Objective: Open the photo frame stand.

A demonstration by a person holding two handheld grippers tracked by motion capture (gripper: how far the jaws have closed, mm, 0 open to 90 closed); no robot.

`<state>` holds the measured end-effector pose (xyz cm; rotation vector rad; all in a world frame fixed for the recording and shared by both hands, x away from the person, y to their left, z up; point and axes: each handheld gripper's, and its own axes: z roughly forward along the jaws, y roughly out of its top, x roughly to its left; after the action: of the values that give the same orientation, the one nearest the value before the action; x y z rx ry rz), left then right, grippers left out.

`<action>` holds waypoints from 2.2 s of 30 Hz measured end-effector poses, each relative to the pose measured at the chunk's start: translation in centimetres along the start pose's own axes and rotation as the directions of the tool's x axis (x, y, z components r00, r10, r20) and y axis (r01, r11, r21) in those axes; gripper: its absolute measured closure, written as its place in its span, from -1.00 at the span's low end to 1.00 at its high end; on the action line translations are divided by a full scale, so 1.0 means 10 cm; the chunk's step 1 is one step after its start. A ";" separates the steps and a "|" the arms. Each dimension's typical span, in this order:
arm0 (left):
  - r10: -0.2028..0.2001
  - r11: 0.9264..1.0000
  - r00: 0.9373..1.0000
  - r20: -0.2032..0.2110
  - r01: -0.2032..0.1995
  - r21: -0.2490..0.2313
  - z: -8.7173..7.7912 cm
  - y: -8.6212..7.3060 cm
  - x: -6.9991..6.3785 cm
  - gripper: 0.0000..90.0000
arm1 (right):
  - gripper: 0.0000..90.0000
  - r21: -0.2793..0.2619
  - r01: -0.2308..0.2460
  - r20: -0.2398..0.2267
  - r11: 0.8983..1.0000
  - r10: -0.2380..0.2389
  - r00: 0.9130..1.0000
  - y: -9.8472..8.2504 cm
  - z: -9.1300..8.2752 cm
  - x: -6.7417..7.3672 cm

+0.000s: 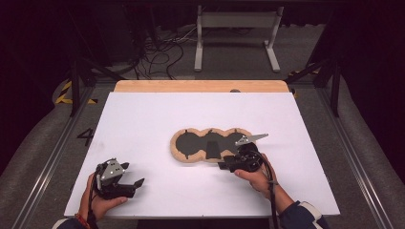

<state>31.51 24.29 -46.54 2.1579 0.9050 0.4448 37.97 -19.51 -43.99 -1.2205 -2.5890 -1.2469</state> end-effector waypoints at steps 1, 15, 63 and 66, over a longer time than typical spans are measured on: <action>-0.003 1.000 1.000 0.001 0.003 -0.002 0.00 0.00 0.00 -0.58 | 0.27 0.009 -0.017 -0.018 1.000 0.017 1.000 0.00 0.02 -0.02; -0.016 1.000 1.000 0.007 0.016 0.018 0.04 0.00 -0.01 -0.58 | 0.23 -0.036 -0.097 -0.115 0.995 0.093 0.989 0.12 0.08 -0.06; -0.145 0.985 0.971 0.191 0.161 -0.070 0.78 0.94 0.14 -0.61 | 0.26 -0.043 -0.554 -0.312 0.831 0.516 0.798 0.20 0.26 -0.40; -0.134 0.987 0.972 0.194 0.148 -0.062 0.85 0.98 0.14 -0.61 | 0.27 -0.046 -0.561 -0.327 0.827 0.518 0.790 0.19 0.27 -0.41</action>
<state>41.75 16.37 -44.89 2.0117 0.9117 0.1964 42.85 -19.57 -45.93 -1.5082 -1.7708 -1.3594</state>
